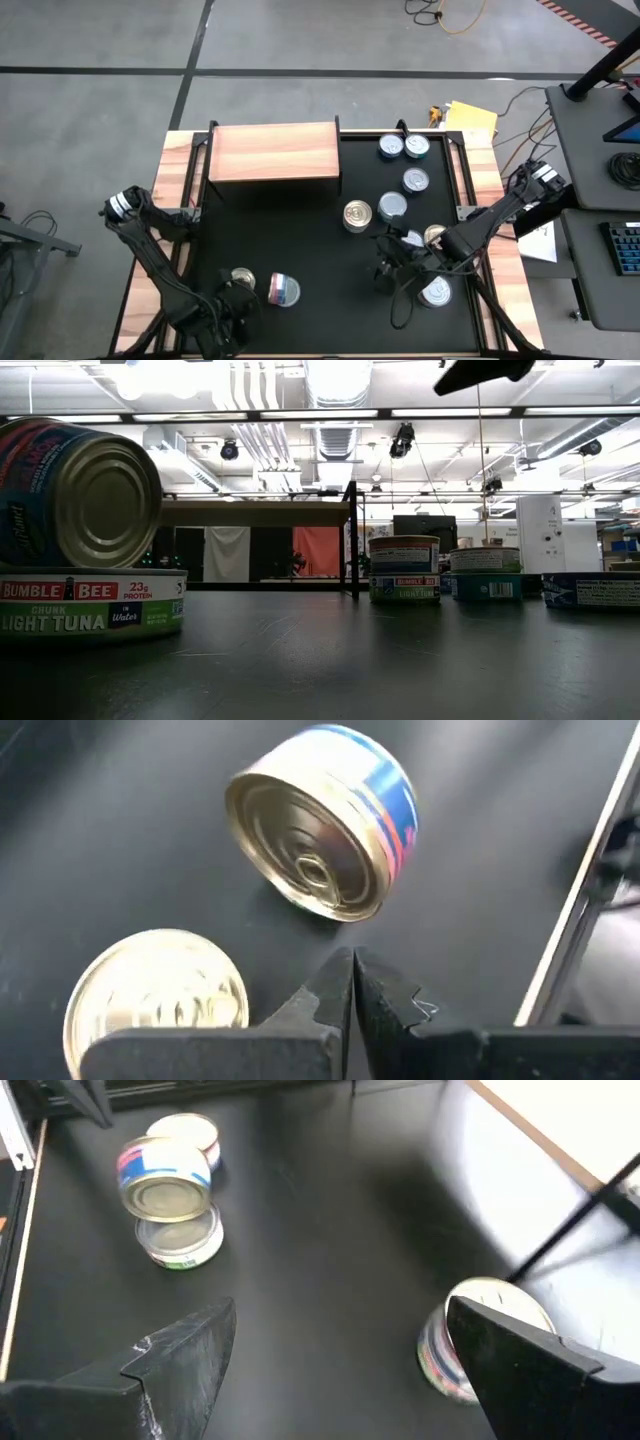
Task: Stack canned seafood by type on shelf
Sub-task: Put the blue/pink tuna can on the shelf
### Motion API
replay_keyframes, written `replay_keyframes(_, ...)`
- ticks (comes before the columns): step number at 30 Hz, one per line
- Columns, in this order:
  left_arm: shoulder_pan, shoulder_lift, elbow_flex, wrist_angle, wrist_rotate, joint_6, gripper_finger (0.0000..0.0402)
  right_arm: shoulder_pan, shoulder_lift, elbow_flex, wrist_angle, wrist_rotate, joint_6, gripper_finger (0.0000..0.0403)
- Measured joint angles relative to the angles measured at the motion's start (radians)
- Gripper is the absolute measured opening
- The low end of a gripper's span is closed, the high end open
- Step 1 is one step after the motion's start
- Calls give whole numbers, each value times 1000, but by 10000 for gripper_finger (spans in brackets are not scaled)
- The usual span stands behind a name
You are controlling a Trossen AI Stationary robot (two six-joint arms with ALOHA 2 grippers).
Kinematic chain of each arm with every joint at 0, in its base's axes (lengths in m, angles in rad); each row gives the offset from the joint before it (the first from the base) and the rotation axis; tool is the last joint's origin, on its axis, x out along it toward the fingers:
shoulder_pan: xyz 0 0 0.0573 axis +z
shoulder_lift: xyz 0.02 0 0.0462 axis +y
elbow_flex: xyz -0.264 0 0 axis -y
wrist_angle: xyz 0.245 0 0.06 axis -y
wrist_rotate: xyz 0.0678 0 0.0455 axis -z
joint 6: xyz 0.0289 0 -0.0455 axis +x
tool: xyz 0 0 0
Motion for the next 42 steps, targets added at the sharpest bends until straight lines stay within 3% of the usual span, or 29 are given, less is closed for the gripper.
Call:
replay_keyframes(6, -1, 0, 135, -208, 17, -275, 0, 19, -40, 0, -115, 0, 88, 354)
replay_keyframes(9, 3, 24, 198, -257, -1, -327, 0, 45, -52, 0, -178, -2, 127, 354)
replay_keyframes(19, 10, 290, 583, -578, 54, -485, 0, 177, -76, 0, -353, -9, 309, 354)
replay_keyframes(25, 23, 400, 781, -567, 2, -449, 0, 196, -76, 0, -401, -43, 319, 354)
replay_keyframes(33, 85, 466, 877, -573, 8, -430, 0, 196, -76, 0, -404, -74, 237, 354)
replay_keyframes(42, 196, 460, 905, -572, 190, -402, 0, 196, -102, 0, -452, -133, 187, 354)
